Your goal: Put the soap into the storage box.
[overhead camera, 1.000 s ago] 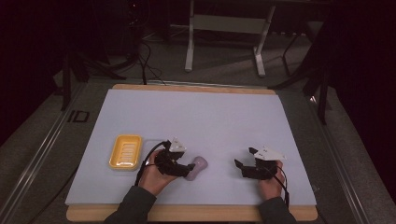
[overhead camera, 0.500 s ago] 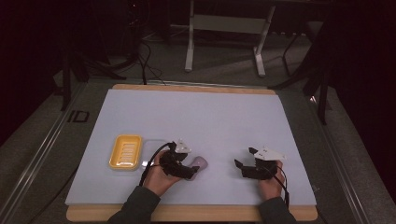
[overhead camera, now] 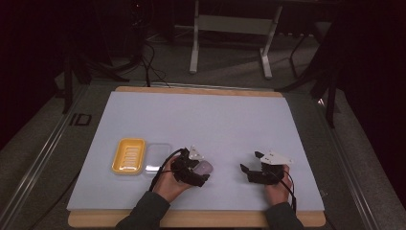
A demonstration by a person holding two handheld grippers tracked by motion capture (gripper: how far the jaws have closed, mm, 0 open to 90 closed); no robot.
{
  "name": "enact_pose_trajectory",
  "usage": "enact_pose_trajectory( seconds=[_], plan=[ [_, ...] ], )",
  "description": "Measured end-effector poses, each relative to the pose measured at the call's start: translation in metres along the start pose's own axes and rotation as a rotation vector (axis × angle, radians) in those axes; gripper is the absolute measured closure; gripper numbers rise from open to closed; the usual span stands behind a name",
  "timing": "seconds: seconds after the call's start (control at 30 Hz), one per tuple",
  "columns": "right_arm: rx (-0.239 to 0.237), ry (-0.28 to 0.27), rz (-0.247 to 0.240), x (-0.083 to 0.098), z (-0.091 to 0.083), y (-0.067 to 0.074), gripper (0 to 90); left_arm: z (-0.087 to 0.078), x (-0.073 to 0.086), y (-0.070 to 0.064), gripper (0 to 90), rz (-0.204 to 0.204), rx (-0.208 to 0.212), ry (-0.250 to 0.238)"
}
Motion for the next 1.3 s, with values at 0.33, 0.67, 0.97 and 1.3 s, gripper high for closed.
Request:
enact_pose_trajectory(
  seconds=[0.33, 0.67, 0.97, 1.3],
  plan=[
    [-0.001, 0.001, -0.002, 0.000, 0.000, 0.000, 20.2, 0.011, 0.004, -0.001, 27.9, 0.004, -0.032, 0.041],
    [-0.002, 0.002, -0.002, 0.000, 0.000, 0.000, 20.3, 0.012, 0.004, -0.001, 36.0, 0.037, -0.066, 0.094],
    [-0.003, 0.005, -0.002, 0.000, 0.000, 0.000, 20.3, 0.011, 0.003, 0.002, 42.2, 0.057, -0.068, 0.138],
    [-0.004, 0.005, -0.002, 0.000, 0.000, 0.000, 20.3, 0.011, -0.001, 0.000, 48.1, 0.084, -0.073, 0.177]
  ],
)
Point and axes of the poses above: each handheld gripper's, and its own axes: z roughly forward along the jaws, x roughly out of its underside, y roughly to its left, the point moved 7 cm from there along z, roughly forward along the jaws, and after that the axes turned 8 degrees about -x, right-handed, at the moved point
